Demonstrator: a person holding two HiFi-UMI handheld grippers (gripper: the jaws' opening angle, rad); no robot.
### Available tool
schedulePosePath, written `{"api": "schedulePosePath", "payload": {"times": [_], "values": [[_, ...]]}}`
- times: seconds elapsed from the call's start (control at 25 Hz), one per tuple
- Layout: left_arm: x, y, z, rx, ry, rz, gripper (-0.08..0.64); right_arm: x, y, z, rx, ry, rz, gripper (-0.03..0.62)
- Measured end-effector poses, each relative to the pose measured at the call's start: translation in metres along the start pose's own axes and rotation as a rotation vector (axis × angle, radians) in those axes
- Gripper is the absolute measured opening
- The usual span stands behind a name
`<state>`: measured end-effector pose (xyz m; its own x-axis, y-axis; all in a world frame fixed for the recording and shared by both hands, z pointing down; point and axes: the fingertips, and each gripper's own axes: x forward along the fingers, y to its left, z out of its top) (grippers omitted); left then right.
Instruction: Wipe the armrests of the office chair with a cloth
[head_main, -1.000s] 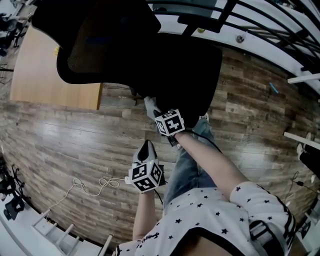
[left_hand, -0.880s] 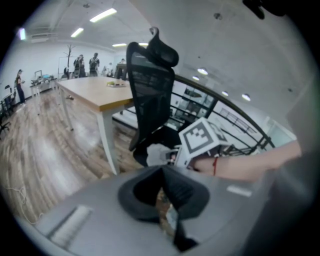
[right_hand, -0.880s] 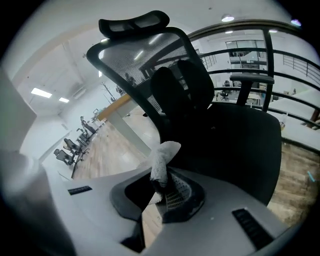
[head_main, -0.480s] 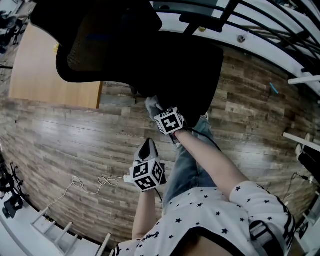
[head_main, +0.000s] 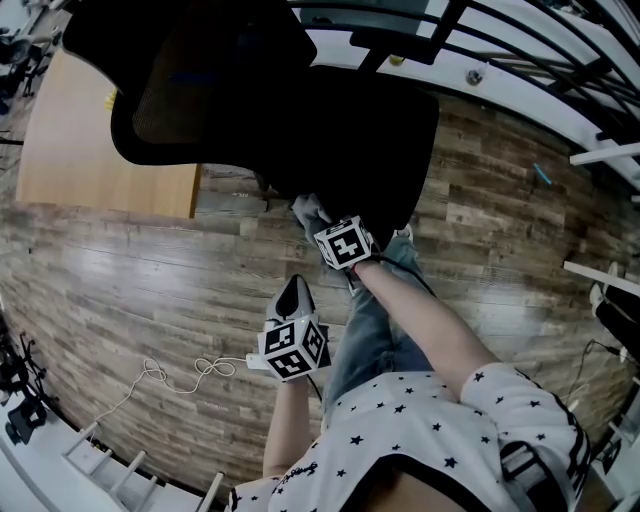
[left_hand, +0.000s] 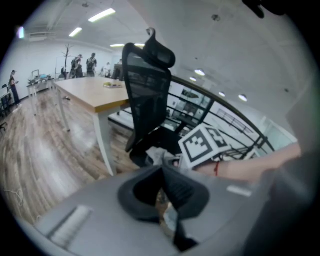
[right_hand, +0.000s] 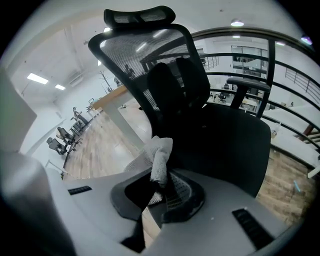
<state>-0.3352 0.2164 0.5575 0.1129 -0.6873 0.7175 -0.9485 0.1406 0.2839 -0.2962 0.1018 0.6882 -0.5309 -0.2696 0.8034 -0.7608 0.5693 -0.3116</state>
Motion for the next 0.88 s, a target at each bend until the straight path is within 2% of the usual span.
{"api": "schedulePosePath", "payload": {"times": [0.88], "values": [[0.001,-0.026,-0.006,0.062,0.011,-0.077,0.002,-0.046,-0.042,-0.049,0.050,0.014,-0.094,0.032]]}}
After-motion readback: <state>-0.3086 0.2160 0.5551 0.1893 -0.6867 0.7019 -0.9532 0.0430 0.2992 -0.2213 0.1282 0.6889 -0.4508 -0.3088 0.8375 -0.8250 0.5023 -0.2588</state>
